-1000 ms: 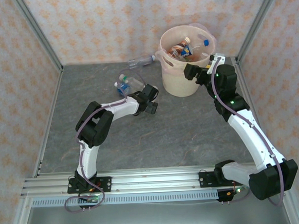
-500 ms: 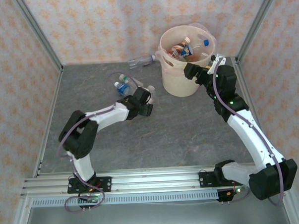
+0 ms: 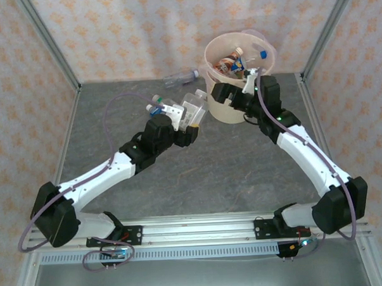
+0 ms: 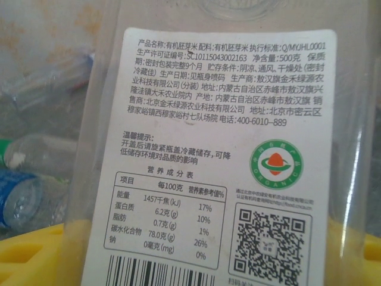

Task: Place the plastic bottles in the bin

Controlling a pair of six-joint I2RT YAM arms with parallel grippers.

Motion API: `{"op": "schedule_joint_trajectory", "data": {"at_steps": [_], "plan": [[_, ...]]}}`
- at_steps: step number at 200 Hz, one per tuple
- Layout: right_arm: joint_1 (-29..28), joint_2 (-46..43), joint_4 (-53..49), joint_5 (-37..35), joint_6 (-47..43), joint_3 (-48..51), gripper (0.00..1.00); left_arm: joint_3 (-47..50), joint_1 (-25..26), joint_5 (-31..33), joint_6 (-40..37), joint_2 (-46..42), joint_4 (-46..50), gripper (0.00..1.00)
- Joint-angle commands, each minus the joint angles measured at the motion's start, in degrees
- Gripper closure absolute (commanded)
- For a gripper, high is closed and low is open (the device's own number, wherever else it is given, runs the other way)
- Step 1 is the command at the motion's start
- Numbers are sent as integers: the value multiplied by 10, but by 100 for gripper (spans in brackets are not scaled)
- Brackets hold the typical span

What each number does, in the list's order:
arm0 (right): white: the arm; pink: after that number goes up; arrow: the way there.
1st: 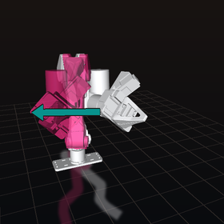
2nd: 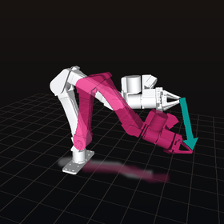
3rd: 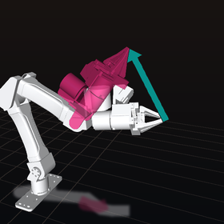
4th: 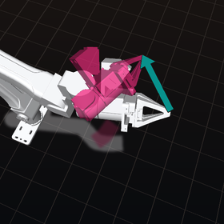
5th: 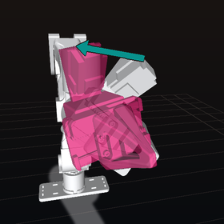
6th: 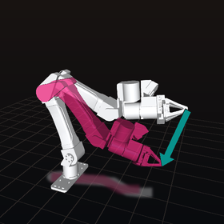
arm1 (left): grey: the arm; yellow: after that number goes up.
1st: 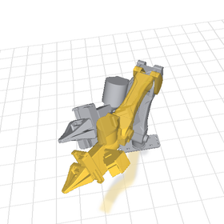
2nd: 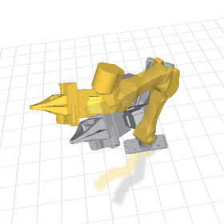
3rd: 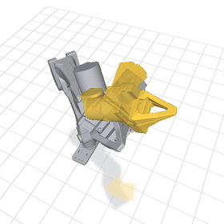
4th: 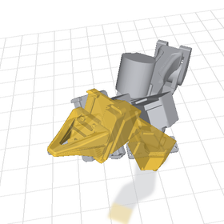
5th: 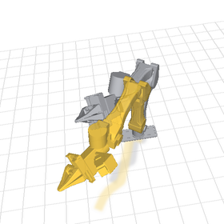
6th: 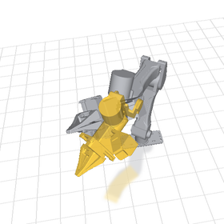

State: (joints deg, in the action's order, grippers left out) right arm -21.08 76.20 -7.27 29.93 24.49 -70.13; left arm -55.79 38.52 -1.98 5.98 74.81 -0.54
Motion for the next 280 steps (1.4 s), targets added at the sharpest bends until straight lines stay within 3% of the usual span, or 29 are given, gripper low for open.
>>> {"op": "schedule_joint_trajectory", "data": {"at_steps": [1,61,131,178,216,257,280], "plan": [[-7,29,-17,92,25,-42,1,-1,1,-25,-26,-22,-22,57],[-30,78,-6,188,28,-68,1,-31,1,2,-40,-10,7,57],[-49,100,-44,154,1,-79,2,-61,2,7,-27,17,2,57],[-52,95,-29,135,2,-72,36,-65,2,9,-16,23,4,56],[-51,90,-25,118,0,-70,55,-69,1,12,-8,28,15,54],[-51,83,-15,96,-5,-68,61,-76,1,4,-2,29,30,45],[-51,76,-18,65,-17,-69,62,-67,-1,-8,2,23,25,25]]}}
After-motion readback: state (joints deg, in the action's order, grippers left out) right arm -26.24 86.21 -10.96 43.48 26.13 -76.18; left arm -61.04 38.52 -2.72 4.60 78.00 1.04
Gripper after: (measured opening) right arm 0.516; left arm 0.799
